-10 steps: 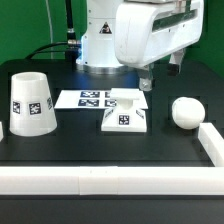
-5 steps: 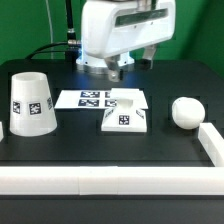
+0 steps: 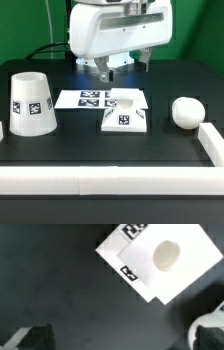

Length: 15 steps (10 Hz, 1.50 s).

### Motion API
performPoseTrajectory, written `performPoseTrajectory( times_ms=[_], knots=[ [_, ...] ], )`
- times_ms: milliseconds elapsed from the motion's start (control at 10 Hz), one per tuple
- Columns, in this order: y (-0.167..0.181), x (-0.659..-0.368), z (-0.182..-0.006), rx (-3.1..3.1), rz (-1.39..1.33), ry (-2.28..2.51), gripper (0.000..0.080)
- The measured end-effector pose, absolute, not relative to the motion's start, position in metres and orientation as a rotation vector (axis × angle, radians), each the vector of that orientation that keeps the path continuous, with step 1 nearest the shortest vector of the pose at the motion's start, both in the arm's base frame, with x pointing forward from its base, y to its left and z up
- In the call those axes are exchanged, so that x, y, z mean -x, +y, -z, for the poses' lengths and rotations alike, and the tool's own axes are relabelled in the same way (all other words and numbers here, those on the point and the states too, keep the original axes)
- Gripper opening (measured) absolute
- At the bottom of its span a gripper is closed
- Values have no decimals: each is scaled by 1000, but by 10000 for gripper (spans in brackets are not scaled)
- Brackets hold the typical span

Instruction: Assemble lamp

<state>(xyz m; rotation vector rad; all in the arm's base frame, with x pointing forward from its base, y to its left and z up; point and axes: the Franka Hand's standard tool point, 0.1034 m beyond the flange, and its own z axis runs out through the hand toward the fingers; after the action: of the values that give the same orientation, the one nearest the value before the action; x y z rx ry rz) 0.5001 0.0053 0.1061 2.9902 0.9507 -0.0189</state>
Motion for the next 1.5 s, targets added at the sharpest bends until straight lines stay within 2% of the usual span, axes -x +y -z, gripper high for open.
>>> performPoseTrajectory(
  times_ms=[200,800,1500],
  knots=[
    [-6,-496,-103,-3105,21,540,700],
    [3,-492,-99,-3183,32,-230,700],
    [9,-467,-67,-3176,14,-260,700]
  ],
)
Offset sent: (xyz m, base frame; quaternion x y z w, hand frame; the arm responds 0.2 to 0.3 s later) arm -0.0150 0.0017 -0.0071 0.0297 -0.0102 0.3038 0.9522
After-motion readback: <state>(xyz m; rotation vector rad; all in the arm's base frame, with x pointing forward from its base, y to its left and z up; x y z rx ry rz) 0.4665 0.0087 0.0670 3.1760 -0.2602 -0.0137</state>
